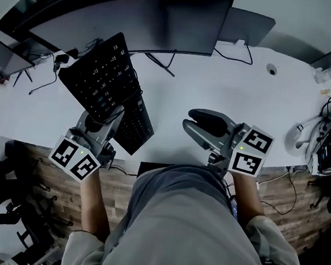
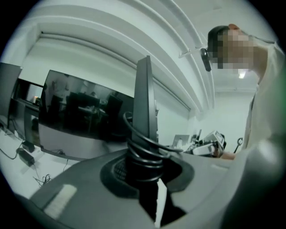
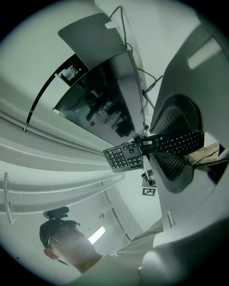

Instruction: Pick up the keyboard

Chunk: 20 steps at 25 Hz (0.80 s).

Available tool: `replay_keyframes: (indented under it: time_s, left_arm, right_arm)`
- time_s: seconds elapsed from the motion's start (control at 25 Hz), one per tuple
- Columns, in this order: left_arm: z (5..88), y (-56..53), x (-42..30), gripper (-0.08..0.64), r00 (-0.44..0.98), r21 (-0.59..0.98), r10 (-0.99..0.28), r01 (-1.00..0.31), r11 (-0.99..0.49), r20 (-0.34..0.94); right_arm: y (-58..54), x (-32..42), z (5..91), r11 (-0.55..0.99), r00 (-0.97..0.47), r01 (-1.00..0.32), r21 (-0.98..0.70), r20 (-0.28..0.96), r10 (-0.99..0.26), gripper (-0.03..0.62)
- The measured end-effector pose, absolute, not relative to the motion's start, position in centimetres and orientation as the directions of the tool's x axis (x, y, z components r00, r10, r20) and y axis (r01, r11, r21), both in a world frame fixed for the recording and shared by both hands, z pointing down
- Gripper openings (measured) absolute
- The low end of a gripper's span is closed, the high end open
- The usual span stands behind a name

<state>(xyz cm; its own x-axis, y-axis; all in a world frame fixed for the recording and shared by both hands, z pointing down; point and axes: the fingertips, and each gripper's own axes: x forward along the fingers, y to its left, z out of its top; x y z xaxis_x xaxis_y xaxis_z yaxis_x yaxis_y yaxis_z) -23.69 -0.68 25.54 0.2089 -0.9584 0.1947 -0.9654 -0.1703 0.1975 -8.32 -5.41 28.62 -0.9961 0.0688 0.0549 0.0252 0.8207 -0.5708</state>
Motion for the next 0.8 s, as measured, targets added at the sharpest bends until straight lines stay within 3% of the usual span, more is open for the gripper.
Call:
replay_keyframes:
  time_s: [0.28, 0.6, 0.8]
  left_arm:
    - [24.0, -0.2, -25.9, 0.000, 0.030, 0.147, -0.987, -0.989, -0.007, 0.159]
    - [24.5, -0.9, -25.9, 0.000, -0.096, 0.267, -0.991, -0.957, 0.117, 0.088]
    - [24.5, -0.7, -26.5, 0.000, -0.198, 0.220, -0.976, -0.952, 0.215, 0.094]
  right_arm:
    - [-5.6, -10.1, 27.1, 0.877, -0.989, -0.108, -0.467, 0.140, -0.047, 0.098]
    - [-6.9, -9.1, 28.2, 0.876, -0.975, -0.186, -0.444, 0.195, -0.108, 0.058]
    - [-7.6, -9.0, 28.5, 0.907, -0.948, -0.276, -0.319, 0.245, -0.202, 0.035]
